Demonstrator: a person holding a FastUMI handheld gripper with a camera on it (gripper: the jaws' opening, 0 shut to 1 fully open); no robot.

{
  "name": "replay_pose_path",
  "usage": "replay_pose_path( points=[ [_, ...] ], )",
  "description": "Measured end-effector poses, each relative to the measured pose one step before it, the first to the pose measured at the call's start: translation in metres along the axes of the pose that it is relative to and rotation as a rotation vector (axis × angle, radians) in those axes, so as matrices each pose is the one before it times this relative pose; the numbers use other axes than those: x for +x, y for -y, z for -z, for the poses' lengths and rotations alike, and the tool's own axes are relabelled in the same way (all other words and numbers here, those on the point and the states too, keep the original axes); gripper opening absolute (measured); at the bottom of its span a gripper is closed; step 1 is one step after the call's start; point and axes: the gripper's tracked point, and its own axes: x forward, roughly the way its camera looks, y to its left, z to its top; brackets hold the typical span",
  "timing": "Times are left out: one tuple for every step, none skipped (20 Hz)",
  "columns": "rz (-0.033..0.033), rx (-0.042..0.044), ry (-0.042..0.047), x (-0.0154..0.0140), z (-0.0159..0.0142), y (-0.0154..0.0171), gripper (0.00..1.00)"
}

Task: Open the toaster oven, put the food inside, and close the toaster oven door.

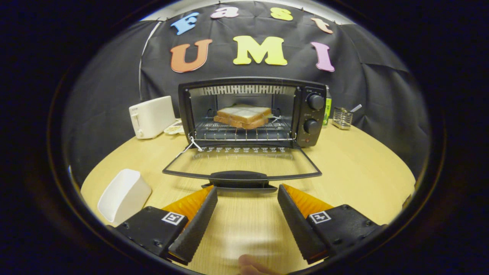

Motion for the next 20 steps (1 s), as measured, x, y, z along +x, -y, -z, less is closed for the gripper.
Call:
replay_pose_path(
  points=[
    [0.00015, -0.00036, -0.03904, 0.00040, 0.00680, 0.00024, 1.00],
    [0.01100, 0.01171, -0.04868, 0.00276, 0.00749, 0.00101, 1.00],
    [0.00343, 0.00846, -0.04584, 0.00323, 0.00583, -0.00117, 1.00],
    [-0.00553, -0.00239, -0.04269, 0.00261, 0.00565, -0.00143, 1.00],
    [-0.00237, 0.00169, 0.00198, -0.00108, -0.00330, 0.00012, 1.00],
    [-0.00424, -0.00601, -0.00437, 0.00573, -0.00129, -0.00175, 1.00],
    [-0.00469, -0.00740, -0.00081, -0.00045, -0.00240, -0.00080, 1.00],
    [0.00795, 0.00153, -0.00565, 0.00324, 0.00155, 0.00146, 1.00],
    [0.00919, 0.01157, 0.00654, -0.00031, -0.00129, -0.00033, 1.00],
    [0.00512, 0.00528, 0.00100, -0.00124, -0.00090, -0.00010, 1.00],
    [0.00087, 0.00241, 0.00024, -0.00040, -0.00103, 0.00012, 1.00],
    [-0.00204, 0.00217, 0.00146, 0.00109, 0.00052, -0.00051, 1.00],
    [-0.00408, 0.00226, 0.00033, 0.00011, -0.00063, 0.00003, 1.00],
    [-0.00752, 0.00668, 0.00328, -0.00082, -0.00004, -0.00010, 1.00],
    [-0.00877, 0.00886, 0.00207, -0.00051, -0.00077, -0.00014, 1.00],
    [-0.01169, 0.01247, 0.00656, -0.00006, -0.00103, 0.00008, 1.00],
    [-0.01121, 0.01436, 0.01055, -0.00066, -0.00192, 0.00008, 1.00],
    [-0.01220, 0.01617, 0.01061, -0.00109, -0.00088, -0.00030, 1.00],
    [-0.00827, 0.01219, 0.01168, -0.00118, -0.00218, -0.00021, 1.00],
    [-0.00124, -0.00040, 0.00525, -0.00032, 0.00017, 0.00020, 1.00]
  ],
)
